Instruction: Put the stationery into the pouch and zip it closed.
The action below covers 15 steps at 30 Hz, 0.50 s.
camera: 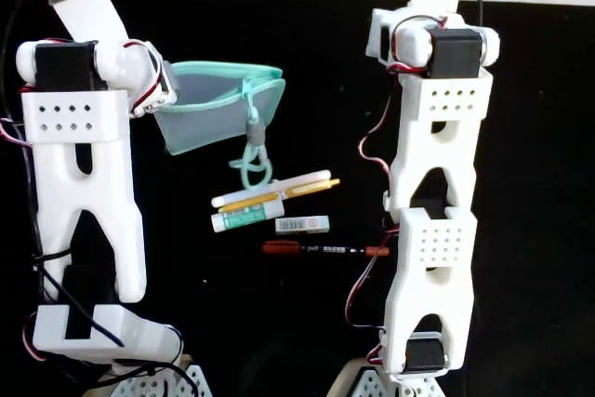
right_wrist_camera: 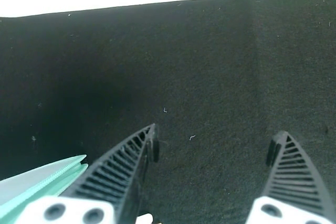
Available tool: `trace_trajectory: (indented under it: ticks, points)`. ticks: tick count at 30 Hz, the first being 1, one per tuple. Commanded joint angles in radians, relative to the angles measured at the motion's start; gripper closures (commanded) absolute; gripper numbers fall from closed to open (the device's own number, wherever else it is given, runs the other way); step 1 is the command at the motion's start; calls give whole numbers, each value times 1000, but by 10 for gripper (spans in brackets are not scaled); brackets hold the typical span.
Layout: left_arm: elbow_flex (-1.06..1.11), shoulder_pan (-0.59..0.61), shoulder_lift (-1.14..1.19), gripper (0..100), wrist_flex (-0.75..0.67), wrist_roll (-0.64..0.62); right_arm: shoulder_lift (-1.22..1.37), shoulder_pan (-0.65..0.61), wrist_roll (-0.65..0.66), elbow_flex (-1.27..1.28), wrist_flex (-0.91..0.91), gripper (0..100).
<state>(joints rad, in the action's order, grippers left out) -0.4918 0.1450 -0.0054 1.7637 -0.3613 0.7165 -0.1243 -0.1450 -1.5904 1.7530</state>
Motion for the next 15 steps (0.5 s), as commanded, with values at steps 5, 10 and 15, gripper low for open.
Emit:
trace_trajectory:
  ticks: [5,10,15]
  points:
    - [-30,5,-54,829,5,11,-53,-4,6,-2,15,671]
    - [-28,2,-124,829,5,28,-61,-4,6,85,13,671]
    - [-25,8,-160,829,5,40,-62,-5,6,151,13,671]
